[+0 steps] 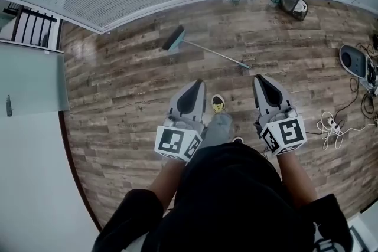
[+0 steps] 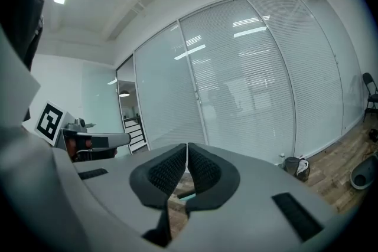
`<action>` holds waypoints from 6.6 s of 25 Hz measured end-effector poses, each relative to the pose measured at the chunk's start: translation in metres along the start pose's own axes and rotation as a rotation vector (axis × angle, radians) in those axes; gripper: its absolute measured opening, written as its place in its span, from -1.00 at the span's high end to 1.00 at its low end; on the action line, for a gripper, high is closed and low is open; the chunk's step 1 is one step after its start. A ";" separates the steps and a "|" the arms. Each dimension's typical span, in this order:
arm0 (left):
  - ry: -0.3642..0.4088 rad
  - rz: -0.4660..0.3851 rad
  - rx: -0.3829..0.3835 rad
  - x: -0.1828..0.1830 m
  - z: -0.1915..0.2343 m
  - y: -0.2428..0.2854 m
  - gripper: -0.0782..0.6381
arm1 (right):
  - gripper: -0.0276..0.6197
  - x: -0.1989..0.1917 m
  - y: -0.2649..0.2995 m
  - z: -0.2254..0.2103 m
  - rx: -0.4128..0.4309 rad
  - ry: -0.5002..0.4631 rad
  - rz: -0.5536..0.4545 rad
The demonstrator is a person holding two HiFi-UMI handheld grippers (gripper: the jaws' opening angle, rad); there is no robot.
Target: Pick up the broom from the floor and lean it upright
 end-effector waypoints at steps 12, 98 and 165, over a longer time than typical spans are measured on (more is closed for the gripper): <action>-0.048 -0.007 -0.006 0.027 0.103 0.062 0.72 | 0.85 0.031 0.112 -0.008 -0.008 -0.029 0.026; 0.188 0.310 -0.310 0.034 0.299 0.441 0.72 | 0.85 0.024 0.425 -0.231 -0.245 0.193 0.262; 0.869 1.201 -0.707 -0.821 0.313 0.548 0.18 | 0.63 -0.798 0.451 -0.343 -0.577 1.153 0.790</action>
Point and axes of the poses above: the fingertips, and each gripper's own axes: y forward along the fingers, z to its left, x out of its top, the point moved 2 cm from there along -y, backward along the fingers, and after that the axes turned 4 degrees about z, right-handed, at the moved point
